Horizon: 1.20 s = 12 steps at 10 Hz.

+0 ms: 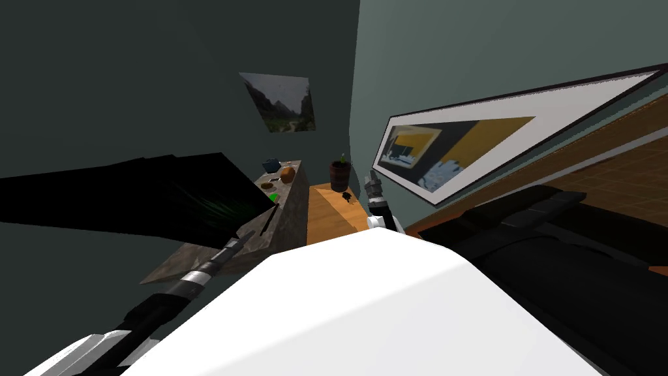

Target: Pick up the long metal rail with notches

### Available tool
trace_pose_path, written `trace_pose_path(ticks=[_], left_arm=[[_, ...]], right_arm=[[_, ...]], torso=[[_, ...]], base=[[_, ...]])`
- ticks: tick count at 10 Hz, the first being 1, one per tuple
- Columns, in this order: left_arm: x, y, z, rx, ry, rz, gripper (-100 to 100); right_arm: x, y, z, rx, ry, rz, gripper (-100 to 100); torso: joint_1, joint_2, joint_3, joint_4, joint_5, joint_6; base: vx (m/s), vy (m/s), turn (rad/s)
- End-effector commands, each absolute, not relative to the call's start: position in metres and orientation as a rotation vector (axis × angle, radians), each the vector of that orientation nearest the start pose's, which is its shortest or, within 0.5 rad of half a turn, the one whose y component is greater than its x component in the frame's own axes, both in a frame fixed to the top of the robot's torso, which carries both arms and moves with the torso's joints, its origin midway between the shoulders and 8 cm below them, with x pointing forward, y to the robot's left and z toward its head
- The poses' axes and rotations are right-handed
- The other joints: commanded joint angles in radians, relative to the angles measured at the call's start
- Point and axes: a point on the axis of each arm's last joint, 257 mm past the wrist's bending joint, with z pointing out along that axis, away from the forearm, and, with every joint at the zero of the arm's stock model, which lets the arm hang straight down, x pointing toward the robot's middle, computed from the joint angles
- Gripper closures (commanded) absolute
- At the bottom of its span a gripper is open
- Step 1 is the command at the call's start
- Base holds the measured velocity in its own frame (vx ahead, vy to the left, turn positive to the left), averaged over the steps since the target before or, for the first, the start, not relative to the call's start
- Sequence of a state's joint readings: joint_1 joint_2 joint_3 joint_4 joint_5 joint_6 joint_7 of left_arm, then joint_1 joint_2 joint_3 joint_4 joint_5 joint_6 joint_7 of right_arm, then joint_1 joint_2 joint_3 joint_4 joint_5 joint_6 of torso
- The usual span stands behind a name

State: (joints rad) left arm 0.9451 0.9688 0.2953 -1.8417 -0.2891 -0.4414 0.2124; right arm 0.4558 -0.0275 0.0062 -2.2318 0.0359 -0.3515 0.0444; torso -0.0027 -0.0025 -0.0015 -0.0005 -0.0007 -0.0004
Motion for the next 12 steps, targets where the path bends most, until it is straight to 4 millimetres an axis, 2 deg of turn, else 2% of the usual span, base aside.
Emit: trace_pose_path(ticks=[1, 3, 4, 5, 6, 9, 10, 12], left_arm=[[0.266, 0.491, -0.244, -0.388, 2.012, -0.451, -100], [0.235, 0.517, -0.267, -0.407, 2.137, -0.372, -100], [0.236, 0.517, -0.267, -0.399, 2.141, -0.371, -100], [0.219, 0.529, -0.277, -0.41, 2.205, -0.333, -100], [0.219, 0.529, -0.277, -0.41, 2.205, -0.333, -100], [0.163, 0.563, -0.304, -0.449, 2.387, -0.226, -100], [0.161, 0.563, -0.305, -0.451, 2.39, -0.225, -100], [0.121, 0.582, -0.318, -0.482, 2.504, -0.159, -100]], right_arm=[[0.381, -0.273, -0.013, 0.723, 0.775, 1.219, 0], [0.381, -0.273, -0.013, 0.723, 0.775, 1.219, 0], [0.381, -0.273, -0.013, 0.723, 0.775, 1.219, 0], [0.381, -0.273, -0.013, 0.723, 0.775, 1.218, 0], [0.381, -0.273, -0.013, 0.723, 0.775, 1.219, 0], [0.381, -0.273, -0.013, 0.723, 0.775, 1.219, 0], [0.381, -0.273, -0.013, 0.723, 0.775, 1.219, 0], [0.381, -0.273, -0.013, 0.723, 0.775, 1.218, 0]], torso=[[0.0, 0.0, 0.0, 0.0, 0.0, 0.0], [0.0, -0.001, -0.001, 0.0, 0.0, 0.0], [0.001, -0.003, -0.002, -0.001, 0.0, 0.001], [0.001, -0.002, -0.001, 0.0, 0.0, 0.0], [0.0, -0.002, -0.001, 0.0, 0.0, 0.0], [0.0, -0.002, -0.001, 0.0, 0.0, 0.0], [0.0, -0.004, -0.002, -0.001, 0.0, 0.0], [0.001, -0.002, -0.001, 0.0, 0.0, 0.0]], base=[[0.055, -0.033, -0.181], [0.091, -0.036, -0.25], [0.076, -0.025, -0.088], [0.081, -0.032, -0.152], [0.059, -0.019, -0.085], [0.094, -0.028, -0.24], [0.092, -0.006, -0.071], [0.088, -0.012, -0.199]])
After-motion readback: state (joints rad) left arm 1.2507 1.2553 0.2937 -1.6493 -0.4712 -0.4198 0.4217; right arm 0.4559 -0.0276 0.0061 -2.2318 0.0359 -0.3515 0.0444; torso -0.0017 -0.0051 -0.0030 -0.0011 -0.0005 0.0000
